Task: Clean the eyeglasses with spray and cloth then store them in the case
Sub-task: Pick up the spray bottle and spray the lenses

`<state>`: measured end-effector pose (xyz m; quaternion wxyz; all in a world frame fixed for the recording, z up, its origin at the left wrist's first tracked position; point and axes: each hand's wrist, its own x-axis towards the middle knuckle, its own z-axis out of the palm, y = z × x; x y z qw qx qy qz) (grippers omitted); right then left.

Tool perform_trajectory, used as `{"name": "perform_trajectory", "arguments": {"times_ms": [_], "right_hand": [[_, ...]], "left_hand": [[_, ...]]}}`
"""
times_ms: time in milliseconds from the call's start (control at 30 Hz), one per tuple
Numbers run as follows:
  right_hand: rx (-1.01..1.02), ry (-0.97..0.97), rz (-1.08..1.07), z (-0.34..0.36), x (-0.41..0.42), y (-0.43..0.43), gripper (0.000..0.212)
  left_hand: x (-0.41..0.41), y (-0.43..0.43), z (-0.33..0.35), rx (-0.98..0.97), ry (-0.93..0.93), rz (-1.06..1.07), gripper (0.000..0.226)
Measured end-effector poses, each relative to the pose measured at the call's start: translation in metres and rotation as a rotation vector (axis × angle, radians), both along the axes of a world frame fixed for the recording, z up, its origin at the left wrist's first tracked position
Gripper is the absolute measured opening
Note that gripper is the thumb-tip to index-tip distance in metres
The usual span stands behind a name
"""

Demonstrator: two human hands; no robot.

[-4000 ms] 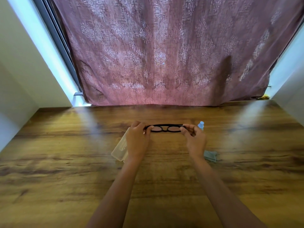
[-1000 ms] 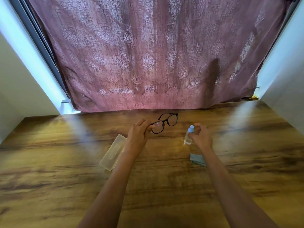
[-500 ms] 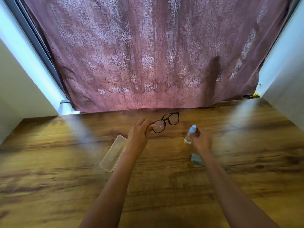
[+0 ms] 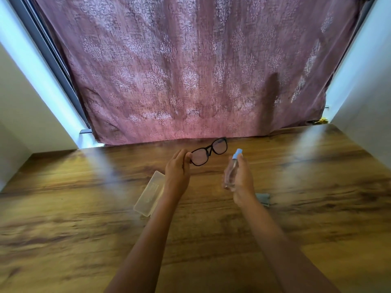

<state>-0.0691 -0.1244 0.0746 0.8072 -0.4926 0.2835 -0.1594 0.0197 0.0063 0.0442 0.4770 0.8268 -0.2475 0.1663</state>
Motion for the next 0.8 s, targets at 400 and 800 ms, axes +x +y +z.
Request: {"name": "perform_trajectory", "arguments": {"times_ms": [400,800], "right_hand": [[-0.952,-0.085,0.206,0.012,-0.024,0.035,0.052],[-1.359,-0.055,0.165,0.004,-0.032,0.056,0.051]], "left_hand": [[-0.016,0.018,0.003,-0.027,0.033,-0.039,0.038],[-0.030,0.032,0.006,-0.048,0.026,-0.084,0.040]]}}
